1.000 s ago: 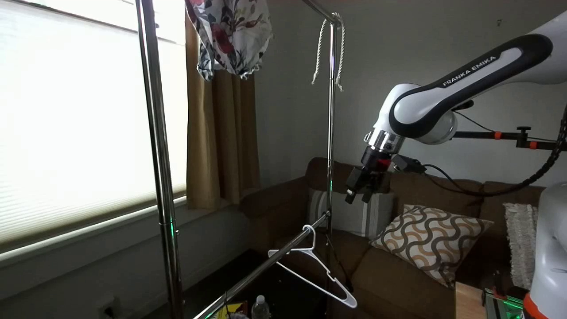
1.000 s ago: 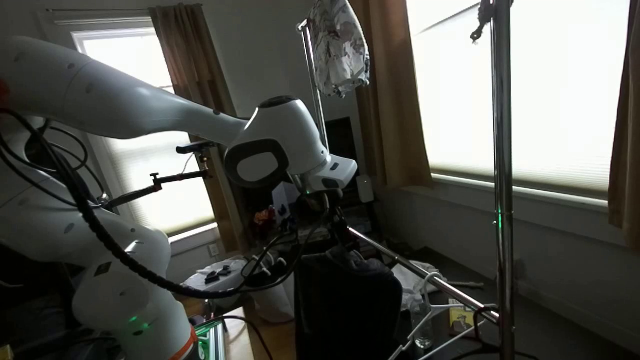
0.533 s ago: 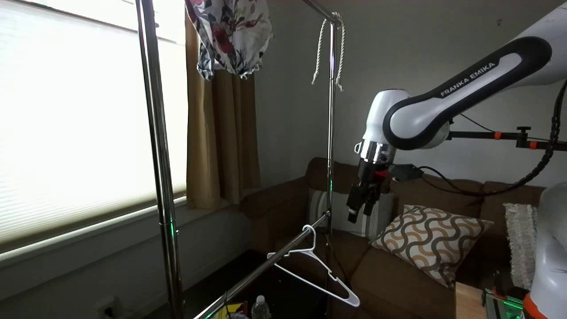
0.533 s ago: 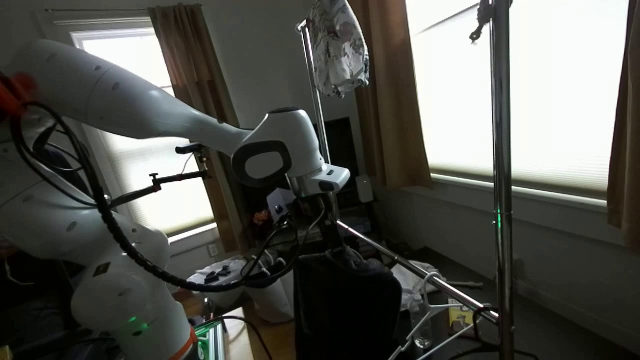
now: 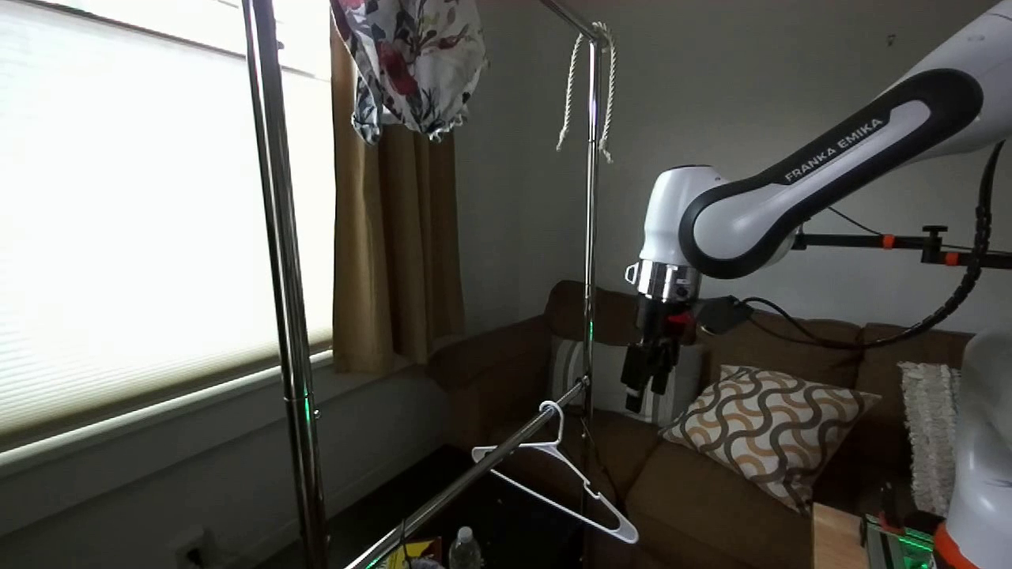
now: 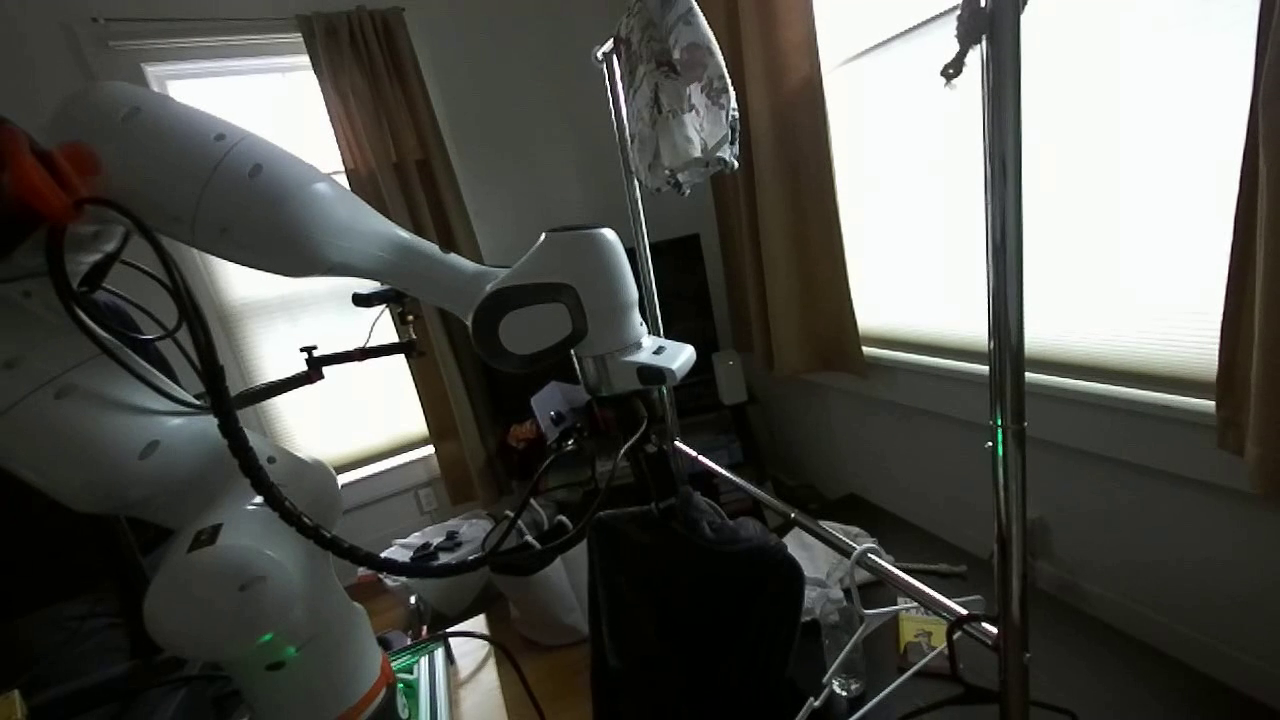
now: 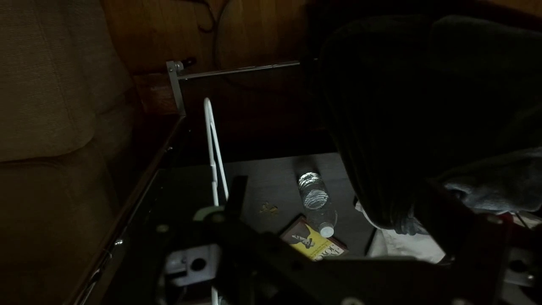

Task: Take the white cloth off of the top part of the clothing rack

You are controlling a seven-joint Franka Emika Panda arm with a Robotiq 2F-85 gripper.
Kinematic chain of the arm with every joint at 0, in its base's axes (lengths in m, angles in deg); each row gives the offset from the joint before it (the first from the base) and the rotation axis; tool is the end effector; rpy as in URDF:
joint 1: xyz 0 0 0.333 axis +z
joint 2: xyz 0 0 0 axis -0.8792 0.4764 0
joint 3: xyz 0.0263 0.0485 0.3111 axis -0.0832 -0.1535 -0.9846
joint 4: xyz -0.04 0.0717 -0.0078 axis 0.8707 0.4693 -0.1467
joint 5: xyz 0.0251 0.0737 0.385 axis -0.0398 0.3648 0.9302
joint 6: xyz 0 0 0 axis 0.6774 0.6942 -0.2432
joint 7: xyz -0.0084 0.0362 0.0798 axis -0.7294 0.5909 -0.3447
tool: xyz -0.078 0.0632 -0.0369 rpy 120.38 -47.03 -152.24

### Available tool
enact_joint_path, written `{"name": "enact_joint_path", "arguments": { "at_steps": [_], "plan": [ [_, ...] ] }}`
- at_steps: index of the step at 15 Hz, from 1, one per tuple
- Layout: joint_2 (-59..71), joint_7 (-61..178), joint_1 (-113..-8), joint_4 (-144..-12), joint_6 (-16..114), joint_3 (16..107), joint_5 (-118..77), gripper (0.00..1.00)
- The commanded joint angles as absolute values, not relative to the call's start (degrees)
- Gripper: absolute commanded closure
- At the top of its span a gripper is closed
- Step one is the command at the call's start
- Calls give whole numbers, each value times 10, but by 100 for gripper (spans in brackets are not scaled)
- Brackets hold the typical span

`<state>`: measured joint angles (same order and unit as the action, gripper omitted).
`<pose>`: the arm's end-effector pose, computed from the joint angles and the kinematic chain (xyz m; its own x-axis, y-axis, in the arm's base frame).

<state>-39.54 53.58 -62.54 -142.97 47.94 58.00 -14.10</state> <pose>0.3682 -0.0101 0.3803 0.9925 -0.0726 0.0979 -0.0670 -0.9960 -0.0594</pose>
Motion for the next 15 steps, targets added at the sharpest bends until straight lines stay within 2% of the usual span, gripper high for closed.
{"name": "enact_joint_path", "arguments": {
  "at_steps": [1, 5, 8, 12, 15],
  "plan": [
    [-399, 518, -590, -1427, 483, 575, -119, 0],
    [-440, 484, -516, -1402, 506, 564, -64, 0],
    [-472, 489, -483, -1336, 495, 567, -24, 0],
    [-498, 492, -465, -1267, 522, 590, 38, 0],
    [-493, 501, -485, -1256, 510, 574, 12, 0]
  ]
}}
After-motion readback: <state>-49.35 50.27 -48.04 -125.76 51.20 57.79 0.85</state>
